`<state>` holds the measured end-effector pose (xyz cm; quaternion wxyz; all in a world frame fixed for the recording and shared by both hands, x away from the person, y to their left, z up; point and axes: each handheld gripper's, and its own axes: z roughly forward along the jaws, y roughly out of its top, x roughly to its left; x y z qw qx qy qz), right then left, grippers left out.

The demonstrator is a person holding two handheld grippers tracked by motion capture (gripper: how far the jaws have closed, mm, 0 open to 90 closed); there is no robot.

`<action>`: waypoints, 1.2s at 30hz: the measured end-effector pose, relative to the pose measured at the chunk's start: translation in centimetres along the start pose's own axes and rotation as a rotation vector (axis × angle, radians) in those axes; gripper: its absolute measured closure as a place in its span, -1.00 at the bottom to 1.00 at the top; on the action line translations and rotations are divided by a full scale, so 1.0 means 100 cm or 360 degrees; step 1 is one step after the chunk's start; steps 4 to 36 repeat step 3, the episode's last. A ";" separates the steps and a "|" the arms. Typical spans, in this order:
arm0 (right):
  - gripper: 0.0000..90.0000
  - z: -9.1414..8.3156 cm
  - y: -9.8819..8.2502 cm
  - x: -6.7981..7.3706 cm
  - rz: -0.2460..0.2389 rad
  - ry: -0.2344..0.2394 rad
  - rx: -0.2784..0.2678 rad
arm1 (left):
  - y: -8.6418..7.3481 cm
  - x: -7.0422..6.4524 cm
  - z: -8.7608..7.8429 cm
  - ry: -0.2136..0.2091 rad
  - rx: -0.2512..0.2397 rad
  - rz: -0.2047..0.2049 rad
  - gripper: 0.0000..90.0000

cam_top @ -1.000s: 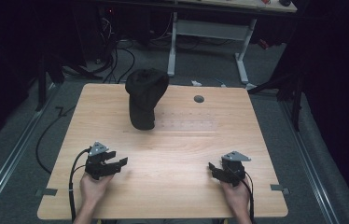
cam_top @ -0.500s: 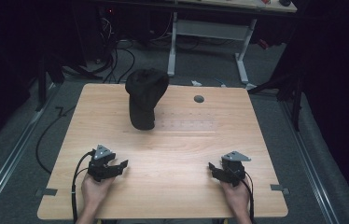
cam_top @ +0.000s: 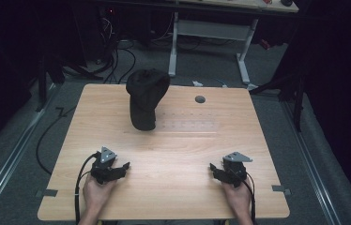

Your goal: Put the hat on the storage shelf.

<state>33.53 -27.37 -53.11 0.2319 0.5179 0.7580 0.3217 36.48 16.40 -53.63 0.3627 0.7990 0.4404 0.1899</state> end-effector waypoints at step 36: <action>-0.18 0.000 0.000 0.000 -0.0001 0.0001 0.0001 | 0.000 0.000 0.000 -0.0004 0.0001 -0.0006 -0.29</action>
